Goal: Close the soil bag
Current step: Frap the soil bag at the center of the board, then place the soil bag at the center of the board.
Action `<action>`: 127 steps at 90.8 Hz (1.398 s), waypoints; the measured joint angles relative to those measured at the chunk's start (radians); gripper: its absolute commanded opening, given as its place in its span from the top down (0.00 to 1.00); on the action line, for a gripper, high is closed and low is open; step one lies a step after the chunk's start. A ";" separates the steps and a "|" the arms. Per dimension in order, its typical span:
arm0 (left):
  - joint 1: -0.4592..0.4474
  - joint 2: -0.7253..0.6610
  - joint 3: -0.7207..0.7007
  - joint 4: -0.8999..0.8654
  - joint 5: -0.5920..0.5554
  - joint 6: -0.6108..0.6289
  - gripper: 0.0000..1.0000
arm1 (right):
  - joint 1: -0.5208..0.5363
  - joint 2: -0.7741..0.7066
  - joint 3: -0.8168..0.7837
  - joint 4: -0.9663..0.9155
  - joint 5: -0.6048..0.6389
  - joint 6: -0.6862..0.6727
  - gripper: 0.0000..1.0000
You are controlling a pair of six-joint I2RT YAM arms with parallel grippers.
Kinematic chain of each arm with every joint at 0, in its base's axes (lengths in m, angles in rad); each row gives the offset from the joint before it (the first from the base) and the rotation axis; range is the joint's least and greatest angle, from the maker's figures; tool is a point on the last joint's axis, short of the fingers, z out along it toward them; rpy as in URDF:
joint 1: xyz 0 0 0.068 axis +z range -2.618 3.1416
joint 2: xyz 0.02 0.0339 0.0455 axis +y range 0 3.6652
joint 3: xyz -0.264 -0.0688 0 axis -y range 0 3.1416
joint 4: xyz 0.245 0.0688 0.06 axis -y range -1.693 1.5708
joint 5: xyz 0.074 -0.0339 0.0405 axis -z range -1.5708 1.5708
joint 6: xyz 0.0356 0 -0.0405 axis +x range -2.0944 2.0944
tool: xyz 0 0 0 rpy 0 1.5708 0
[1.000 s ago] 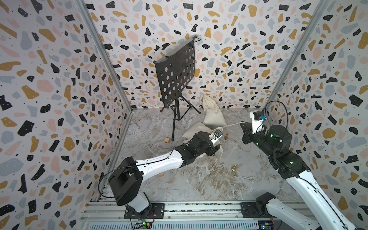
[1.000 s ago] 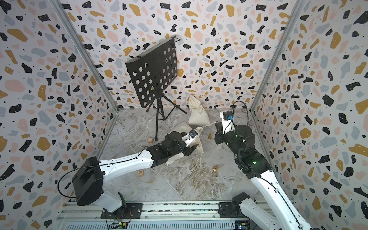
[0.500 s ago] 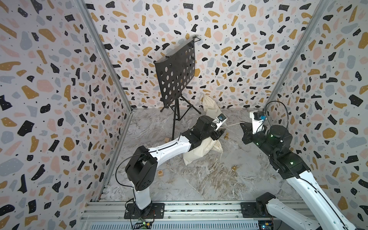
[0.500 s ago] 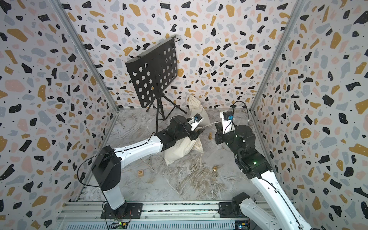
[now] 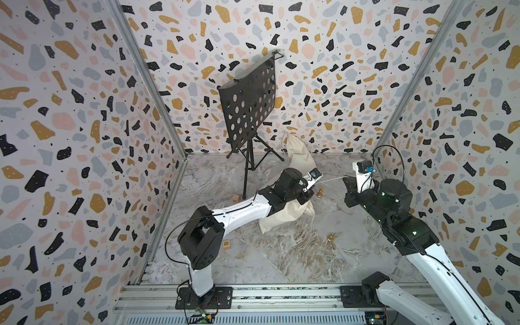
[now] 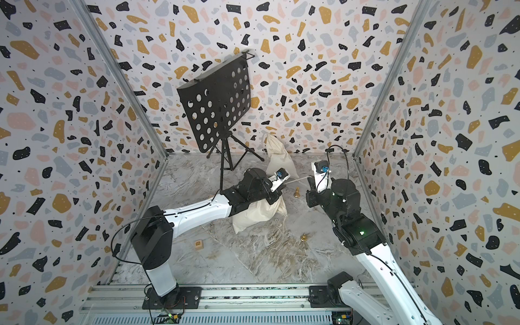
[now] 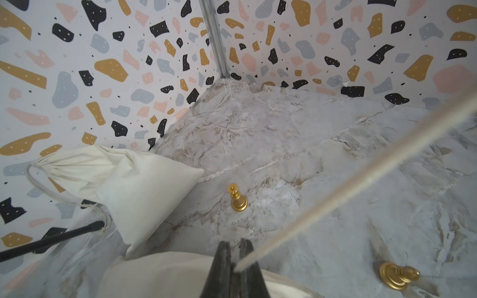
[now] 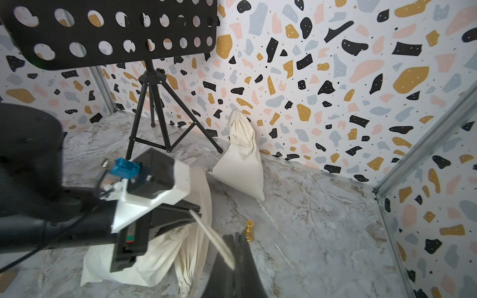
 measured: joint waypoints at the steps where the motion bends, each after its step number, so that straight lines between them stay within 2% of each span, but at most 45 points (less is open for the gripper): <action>1: -0.002 -0.007 -0.007 0.000 -0.009 0.000 0.96 | 0.001 -0.001 0.000 -0.007 0.006 -0.003 1.00; 23: -0.031 -0.083 -0.066 -0.040 -0.190 -0.026 0.82 | 0.014 -0.022 0.002 -0.077 0.058 -0.050 1.00; 47: -0.047 -0.021 -0.039 -0.092 -0.227 -0.114 0.75 | 0.019 -0.061 0.025 -0.148 0.111 -0.081 1.00; 61: -0.045 0.012 -0.049 -0.180 -0.298 -0.155 0.68 | 0.019 -0.088 0.053 -0.154 0.136 -0.081 1.00; 70: -0.035 -0.002 -0.088 -0.217 -0.349 -0.188 0.67 | 0.019 -0.085 0.053 -0.156 0.138 -0.072 1.00; 85: 0.035 -0.090 -0.222 -0.253 -0.413 -0.253 0.66 | 0.018 -0.037 0.055 -0.154 0.064 -0.010 1.00; 99: 0.191 -0.224 -0.299 -0.285 -0.437 -0.299 0.64 | 0.018 0.084 0.048 -0.103 -0.064 0.082 1.00; 106: 0.246 -0.286 -0.343 -0.292 -0.457 -0.303 0.55 | 0.019 0.137 0.018 -0.063 -0.131 0.129 1.00; 117: 0.277 -0.409 -0.461 -0.284 -0.458 -0.304 0.38 | 0.015 0.174 -0.066 0.006 -0.194 0.204 1.00; 127: 0.283 -0.548 -0.558 -0.253 -0.421 -0.304 0.23 | 0.011 0.182 -0.142 0.025 -0.226 0.243 0.82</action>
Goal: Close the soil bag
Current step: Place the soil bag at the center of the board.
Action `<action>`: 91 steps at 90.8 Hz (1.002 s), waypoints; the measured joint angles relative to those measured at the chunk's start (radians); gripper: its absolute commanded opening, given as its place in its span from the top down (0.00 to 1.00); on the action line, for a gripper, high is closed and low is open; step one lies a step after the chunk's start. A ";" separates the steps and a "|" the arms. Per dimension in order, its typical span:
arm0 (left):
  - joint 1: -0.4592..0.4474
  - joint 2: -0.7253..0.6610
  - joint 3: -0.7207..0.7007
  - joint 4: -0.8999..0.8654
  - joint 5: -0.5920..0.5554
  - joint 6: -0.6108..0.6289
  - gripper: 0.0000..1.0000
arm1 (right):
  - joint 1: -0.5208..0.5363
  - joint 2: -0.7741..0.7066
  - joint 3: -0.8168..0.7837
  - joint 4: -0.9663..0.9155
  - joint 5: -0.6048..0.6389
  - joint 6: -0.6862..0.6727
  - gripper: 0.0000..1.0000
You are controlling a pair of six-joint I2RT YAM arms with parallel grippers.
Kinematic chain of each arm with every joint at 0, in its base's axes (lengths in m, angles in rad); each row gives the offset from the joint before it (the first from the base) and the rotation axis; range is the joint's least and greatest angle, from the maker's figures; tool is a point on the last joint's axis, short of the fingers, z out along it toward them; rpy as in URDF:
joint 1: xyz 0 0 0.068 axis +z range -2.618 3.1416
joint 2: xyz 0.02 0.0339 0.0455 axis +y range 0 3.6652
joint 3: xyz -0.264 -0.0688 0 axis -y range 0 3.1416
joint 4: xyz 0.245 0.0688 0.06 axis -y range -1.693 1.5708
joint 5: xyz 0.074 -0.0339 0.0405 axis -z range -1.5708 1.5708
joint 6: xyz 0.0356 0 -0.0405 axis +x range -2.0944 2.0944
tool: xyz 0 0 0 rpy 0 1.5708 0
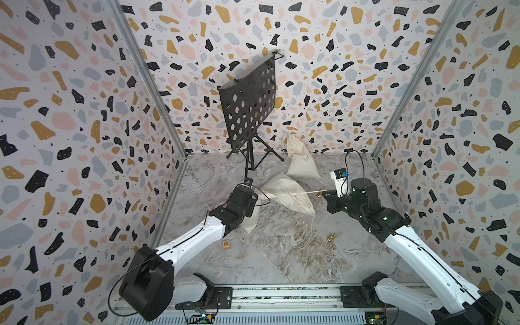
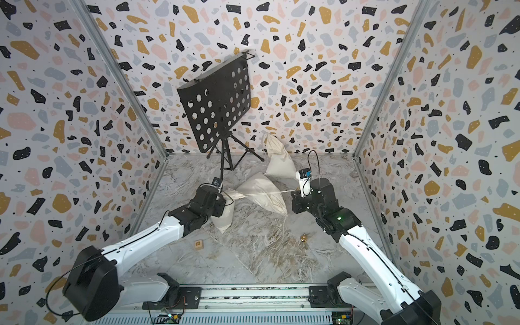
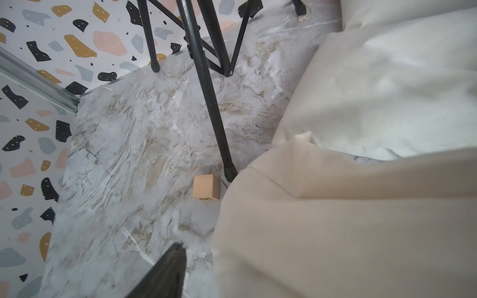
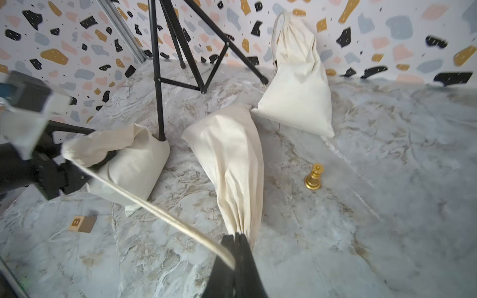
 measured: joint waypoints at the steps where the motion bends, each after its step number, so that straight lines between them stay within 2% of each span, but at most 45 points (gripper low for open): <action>1: 0.000 -0.015 -0.008 0.004 0.005 0.000 0.22 | 0.000 0.001 -0.005 0.000 0.003 0.000 0.79; 8: 0.006 -0.109 -0.060 0.058 0.056 -0.002 0.15 | -0.001 0.005 -0.030 -0.009 0.033 -0.015 0.58; 16: 0.020 -0.211 -0.116 0.127 0.125 -0.010 0.07 | -0.006 -0.004 -0.040 -0.016 0.105 -0.034 0.43; 23: 0.049 -0.287 -0.166 0.183 0.173 -0.024 0.01 | -0.025 -0.027 -0.050 -0.013 0.165 -0.055 0.26; 36: 0.105 -0.388 -0.248 0.266 0.225 -0.048 0.00 | -0.137 -0.077 -0.106 0.031 0.263 -0.050 0.02; 50: 0.149 -0.415 -0.282 0.326 0.275 -0.059 0.00 | -0.301 -0.090 -0.235 0.139 0.390 0.010 0.01; 60: 0.176 -0.414 -0.290 0.351 0.273 -0.063 0.00 | -0.360 -0.071 -0.365 0.283 0.493 0.033 0.01; 73: 0.208 -0.360 -0.290 0.355 0.104 -0.046 0.00 | -0.369 0.089 -0.504 0.535 0.596 0.010 0.01; 85: 0.247 -0.275 -0.292 0.362 -0.057 -0.030 0.00 | -0.369 0.269 -0.571 0.752 0.611 -0.070 0.01; 91: 0.287 -0.209 -0.292 0.368 -0.105 -0.039 0.00 | -0.369 0.305 -0.585 0.834 0.604 -0.116 0.01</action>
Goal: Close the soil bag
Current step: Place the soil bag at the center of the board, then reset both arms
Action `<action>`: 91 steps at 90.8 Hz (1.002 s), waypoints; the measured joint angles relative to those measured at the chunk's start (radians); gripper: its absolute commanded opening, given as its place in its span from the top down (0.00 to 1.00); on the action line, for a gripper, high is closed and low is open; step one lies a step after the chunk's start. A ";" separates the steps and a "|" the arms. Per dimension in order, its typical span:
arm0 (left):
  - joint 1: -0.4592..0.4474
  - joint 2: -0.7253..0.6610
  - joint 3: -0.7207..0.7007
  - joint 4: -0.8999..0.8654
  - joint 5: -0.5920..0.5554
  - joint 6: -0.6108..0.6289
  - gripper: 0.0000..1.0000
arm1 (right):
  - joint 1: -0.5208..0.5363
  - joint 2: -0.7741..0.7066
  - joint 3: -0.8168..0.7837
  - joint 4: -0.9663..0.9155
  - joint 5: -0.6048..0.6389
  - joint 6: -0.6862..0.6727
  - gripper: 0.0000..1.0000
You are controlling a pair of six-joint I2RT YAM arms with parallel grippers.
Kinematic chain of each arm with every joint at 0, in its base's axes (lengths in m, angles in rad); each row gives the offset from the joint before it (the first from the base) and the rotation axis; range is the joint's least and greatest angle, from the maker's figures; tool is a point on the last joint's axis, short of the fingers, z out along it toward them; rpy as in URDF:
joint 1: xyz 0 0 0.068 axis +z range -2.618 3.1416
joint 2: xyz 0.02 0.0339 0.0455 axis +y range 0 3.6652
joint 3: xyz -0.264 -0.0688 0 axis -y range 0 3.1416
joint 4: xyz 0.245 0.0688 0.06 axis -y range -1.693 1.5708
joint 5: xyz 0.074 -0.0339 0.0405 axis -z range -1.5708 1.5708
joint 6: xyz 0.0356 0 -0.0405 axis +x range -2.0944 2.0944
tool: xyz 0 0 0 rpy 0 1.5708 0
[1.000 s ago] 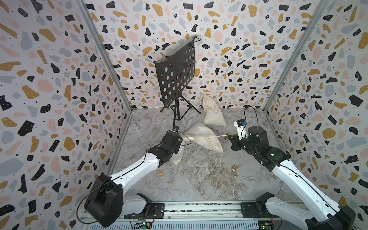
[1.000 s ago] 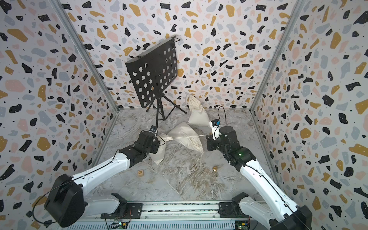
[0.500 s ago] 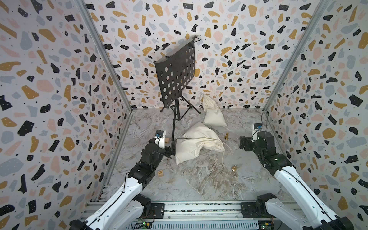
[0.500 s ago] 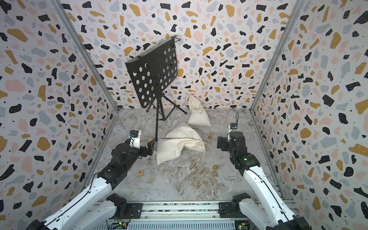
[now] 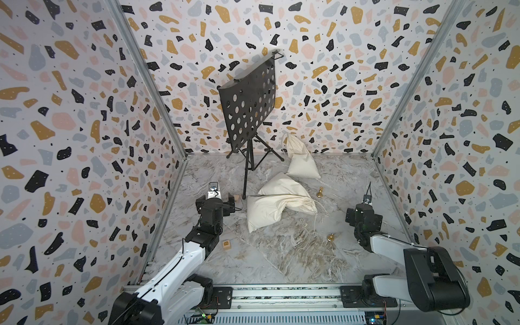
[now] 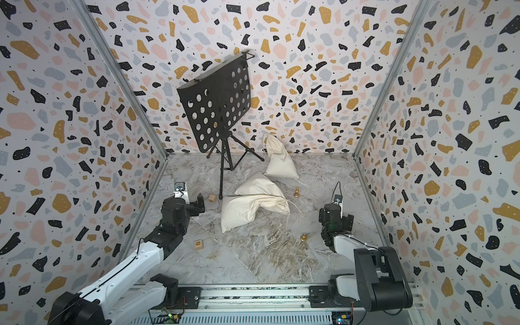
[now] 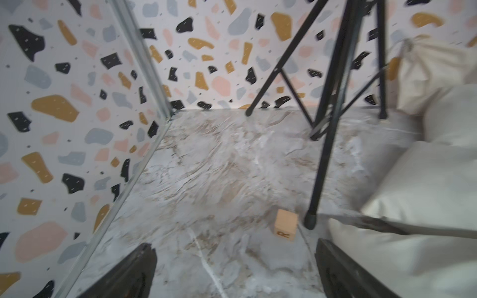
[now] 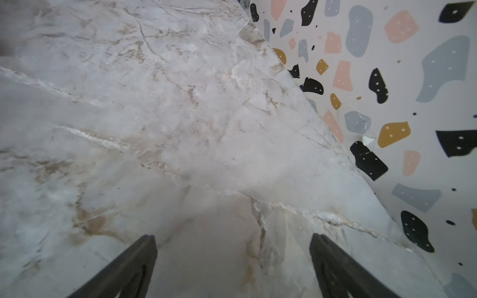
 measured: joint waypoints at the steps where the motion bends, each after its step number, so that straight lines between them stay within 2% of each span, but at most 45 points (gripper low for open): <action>1: 0.009 0.017 0.000 0.002 -0.009 -0.003 0.00 | 0.000 0.003 -0.005 0.021 -0.001 -0.007 0.01; 12: 0.065 0.149 0.000 0.018 -0.058 -0.010 0.00 | 0.000 0.057 -0.087 0.319 -0.029 -0.076 0.00; 25: 0.072 0.212 -0.035 0.096 -0.052 0.014 0.00 | 0.000 0.209 -0.124 0.528 -0.143 -0.152 0.00; 43: 0.076 0.316 -0.097 0.303 0.097 0.068 0.00 | -0.014 0.220 -0.023 0.456 -0.237 -0.181 0.00; 55: 0.079 0.344 -0.110 0.342 0.174 0.092 0.00 | -0.034 0.217 0.018 0.444 -0.254 -0.178 0.00; 66: 0.087 0.344 -0.115 0.383 0.213 0.100 0.04 | -0.037 0.218 0.018 0.427 -0.261 -0.177 0.00; 73: 0.089 0.367 -0.156 0.500 0.229 0.110 0.03 | -0.037 0.218 0.017 0.424 -0.262 -0.177 0.00; 91: 0.091 0.381 -0.174 0.515 0.246 0.113 0.03 | -0.037 0.218 0.016 0.417 -0.265 -0.177 0.00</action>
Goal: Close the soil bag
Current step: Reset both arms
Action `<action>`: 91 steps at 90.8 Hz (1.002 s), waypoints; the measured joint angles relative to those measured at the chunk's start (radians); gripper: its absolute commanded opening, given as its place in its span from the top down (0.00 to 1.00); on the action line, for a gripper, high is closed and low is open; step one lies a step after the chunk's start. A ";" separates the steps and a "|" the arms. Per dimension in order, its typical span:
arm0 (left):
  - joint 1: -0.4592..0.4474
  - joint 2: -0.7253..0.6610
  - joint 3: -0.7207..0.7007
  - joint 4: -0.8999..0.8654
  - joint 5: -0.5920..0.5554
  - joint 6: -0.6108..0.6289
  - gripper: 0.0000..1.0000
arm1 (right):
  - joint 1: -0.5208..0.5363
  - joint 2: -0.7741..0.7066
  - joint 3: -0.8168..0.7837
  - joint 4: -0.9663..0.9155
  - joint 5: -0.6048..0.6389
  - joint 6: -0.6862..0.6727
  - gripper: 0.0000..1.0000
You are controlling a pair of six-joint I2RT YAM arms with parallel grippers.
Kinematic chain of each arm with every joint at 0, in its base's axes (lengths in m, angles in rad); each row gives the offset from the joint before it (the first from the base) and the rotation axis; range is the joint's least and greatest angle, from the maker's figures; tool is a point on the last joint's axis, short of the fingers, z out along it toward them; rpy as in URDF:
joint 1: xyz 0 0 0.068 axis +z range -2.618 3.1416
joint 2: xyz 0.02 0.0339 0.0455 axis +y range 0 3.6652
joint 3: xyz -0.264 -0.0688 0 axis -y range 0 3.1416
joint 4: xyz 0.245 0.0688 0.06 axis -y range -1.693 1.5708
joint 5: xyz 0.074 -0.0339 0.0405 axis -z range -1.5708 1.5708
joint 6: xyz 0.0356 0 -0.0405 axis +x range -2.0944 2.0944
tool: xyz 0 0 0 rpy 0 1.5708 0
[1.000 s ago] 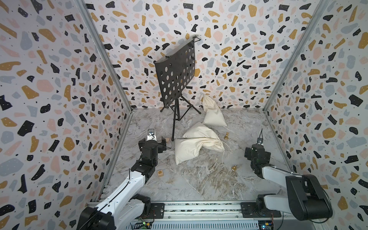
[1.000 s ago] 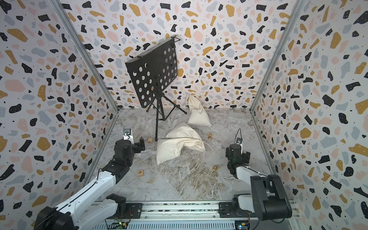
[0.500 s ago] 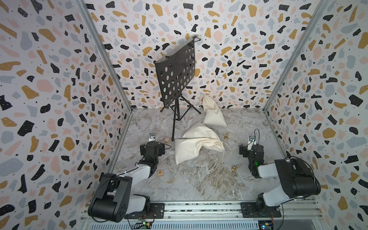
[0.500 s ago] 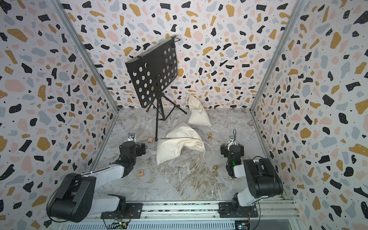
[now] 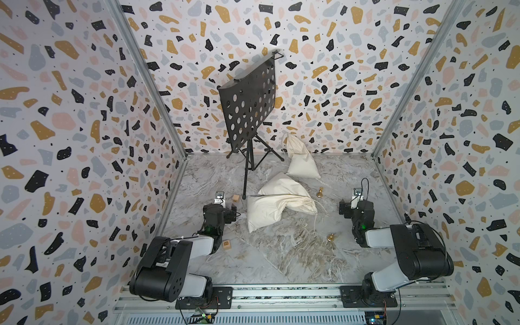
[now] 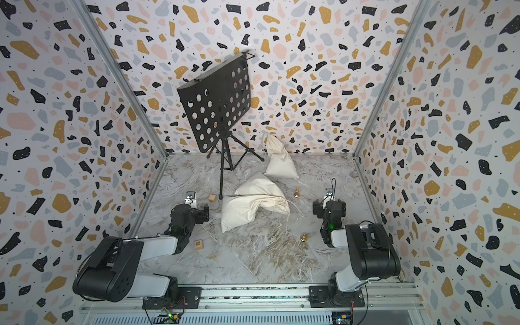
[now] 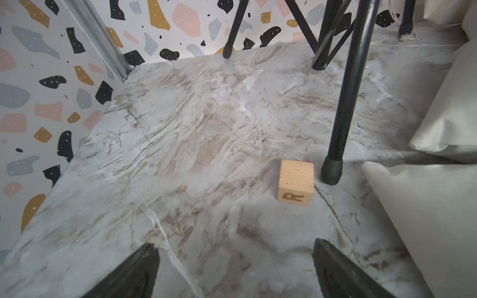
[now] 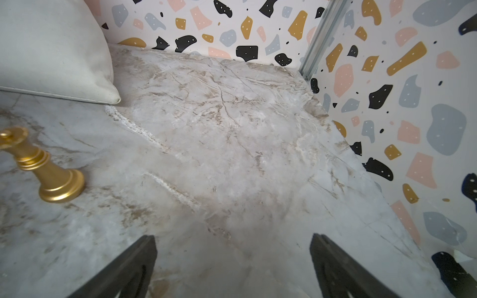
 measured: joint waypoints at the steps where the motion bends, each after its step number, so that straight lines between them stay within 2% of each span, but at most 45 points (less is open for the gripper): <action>1: 0.001 0.000 0.000 0.001 0.000 0.000 0.03 | 0.000 0.000 0.000 0.000 0.000 0.000 0.00; 71: 0.004 -0.003 0.000 0.011 0.004 0.001 0.02 | -0.006 0.000 -0.001 -0.020 -0.022 0.000 0.00; 78: 0.004 -0.003 0.000 0.011 0.004 0.001 0.02 | -0.006 -0.003 -0.053 0.071 -0.030 0.000 0.00; 85: 0.004 -0.003 0.000 0.011 0.004 0.001 0.02 | -0.006 -0.005 -0.178 0.227 -0.030 0.002 0.00; 91: 0.004 -0.003 0.000 0.011 0.005 0.001 0.02 | -0.006 0.002 -0.238 0.263 -0.021 0.004 0.00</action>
